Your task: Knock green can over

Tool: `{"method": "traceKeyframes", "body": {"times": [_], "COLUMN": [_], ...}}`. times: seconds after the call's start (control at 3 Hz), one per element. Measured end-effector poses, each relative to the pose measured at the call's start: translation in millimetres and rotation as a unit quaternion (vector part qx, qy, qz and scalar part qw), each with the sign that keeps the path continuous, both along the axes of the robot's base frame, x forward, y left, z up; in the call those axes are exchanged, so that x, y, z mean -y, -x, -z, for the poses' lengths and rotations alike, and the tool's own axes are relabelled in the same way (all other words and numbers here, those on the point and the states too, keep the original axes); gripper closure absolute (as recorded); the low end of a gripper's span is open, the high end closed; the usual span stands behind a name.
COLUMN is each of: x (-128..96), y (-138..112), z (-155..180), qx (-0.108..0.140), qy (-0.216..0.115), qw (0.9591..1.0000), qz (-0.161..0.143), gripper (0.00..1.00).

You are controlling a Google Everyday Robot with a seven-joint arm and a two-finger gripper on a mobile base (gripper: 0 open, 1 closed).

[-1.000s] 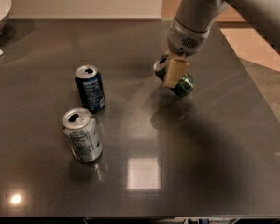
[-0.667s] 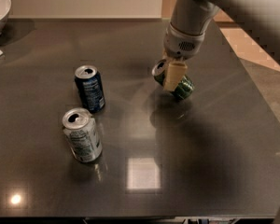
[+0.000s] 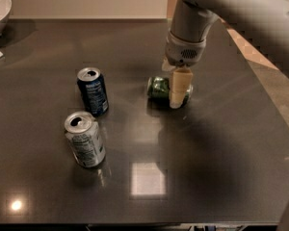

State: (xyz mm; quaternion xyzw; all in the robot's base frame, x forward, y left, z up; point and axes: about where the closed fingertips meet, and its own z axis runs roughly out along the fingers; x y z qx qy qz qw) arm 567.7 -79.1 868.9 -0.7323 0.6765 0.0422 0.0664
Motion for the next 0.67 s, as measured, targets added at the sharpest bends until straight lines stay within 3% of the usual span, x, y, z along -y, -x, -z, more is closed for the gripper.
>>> {"method": "traceKeyframes", "body": {"times": [0.67], "x": [-5.3], "y": [7.2], "z": [9.5], "qx": [-0.015], "qy": [0.0], "qw": [0.9998], "qz": [-0.014], "gripper": [0.0]}}
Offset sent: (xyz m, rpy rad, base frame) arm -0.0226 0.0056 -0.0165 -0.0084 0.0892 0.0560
